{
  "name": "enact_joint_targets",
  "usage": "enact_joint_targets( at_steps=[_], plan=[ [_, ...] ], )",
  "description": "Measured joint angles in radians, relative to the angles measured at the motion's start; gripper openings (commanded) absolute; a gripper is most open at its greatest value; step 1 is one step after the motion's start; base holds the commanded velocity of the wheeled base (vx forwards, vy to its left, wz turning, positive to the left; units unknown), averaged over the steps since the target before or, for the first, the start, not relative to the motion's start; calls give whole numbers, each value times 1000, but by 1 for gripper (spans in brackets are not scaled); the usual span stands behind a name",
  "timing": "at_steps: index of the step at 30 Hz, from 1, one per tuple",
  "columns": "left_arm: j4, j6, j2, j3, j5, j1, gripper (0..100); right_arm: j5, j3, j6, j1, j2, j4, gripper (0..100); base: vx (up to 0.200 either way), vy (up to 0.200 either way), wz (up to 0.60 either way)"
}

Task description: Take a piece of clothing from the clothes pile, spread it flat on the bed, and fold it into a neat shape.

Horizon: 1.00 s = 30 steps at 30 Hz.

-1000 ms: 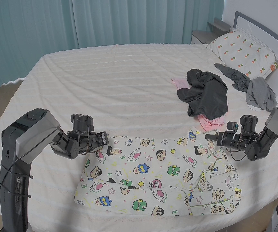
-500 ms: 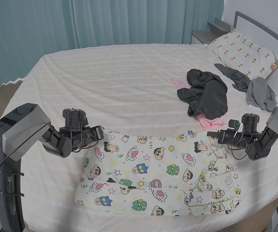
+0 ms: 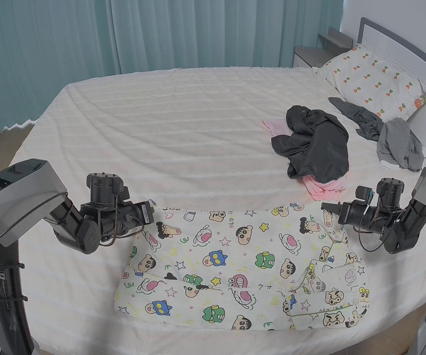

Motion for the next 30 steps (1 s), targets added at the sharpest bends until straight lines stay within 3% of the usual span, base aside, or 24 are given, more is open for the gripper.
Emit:
enact_joint_targets(
  at_steps=[6,14,30],
  plan=[
    [-129,16,-30,124,1,-2,0,1,90,-17,-1,-19,-59,0,0,0,0],
    [-282,20,-48,285,2,-13,0,13,221,-145,-2,-32,-101,0,0,0,0],
    [-476,20,-52,520,1,-54,0,14,484,-278,-16,49,-367,0,0,0,0]
  ],
)
